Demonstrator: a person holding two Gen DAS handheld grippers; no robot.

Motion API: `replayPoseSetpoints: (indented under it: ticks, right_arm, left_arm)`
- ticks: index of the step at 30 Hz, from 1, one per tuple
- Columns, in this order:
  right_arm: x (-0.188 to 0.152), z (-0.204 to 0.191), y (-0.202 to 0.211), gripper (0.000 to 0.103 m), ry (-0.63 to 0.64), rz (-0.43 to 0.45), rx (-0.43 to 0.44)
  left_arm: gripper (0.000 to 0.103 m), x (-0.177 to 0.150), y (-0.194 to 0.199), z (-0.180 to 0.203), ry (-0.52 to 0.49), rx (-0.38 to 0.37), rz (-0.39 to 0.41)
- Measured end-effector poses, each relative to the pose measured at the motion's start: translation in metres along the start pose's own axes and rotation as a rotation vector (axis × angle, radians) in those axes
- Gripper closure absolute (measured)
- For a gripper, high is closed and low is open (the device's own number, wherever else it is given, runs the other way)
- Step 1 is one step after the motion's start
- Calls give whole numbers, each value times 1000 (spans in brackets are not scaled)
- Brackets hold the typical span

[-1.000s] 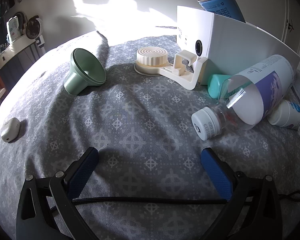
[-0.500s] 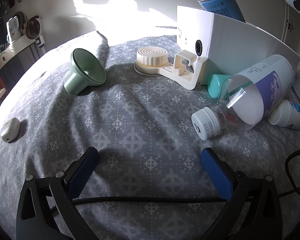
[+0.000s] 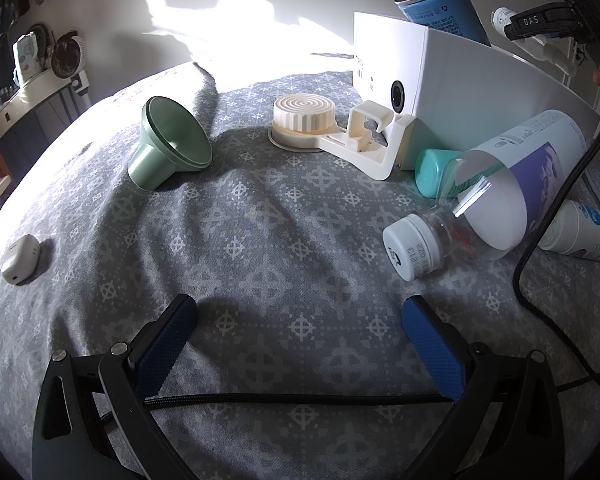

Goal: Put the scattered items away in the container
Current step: 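Lower the clear spray bottle into the box and open the right tool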

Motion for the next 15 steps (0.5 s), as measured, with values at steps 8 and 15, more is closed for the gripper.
replayPoseSetpoints:
  ticks: [8, 15]
  right_arm:
    - [-1, 0, 13, 2, -38, 37, -7]
    - [-57, 34, 91, 0, -313, 95, 151]
  left_arm:
    - [0, 0, 0, 0, 0, 0, 0]
    - [0, 0, 0, 0, -3, -3, 0]
Point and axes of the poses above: each gripper's, at about its wrist camera, not at the fingertips, and y roughly against the way its jaws point, z to its right, x to its top, the point moved 3 cm from there along -y, roughly the way its jaws point, and after that the axes turned 4 degrees about -x, right-handed, at the moved point
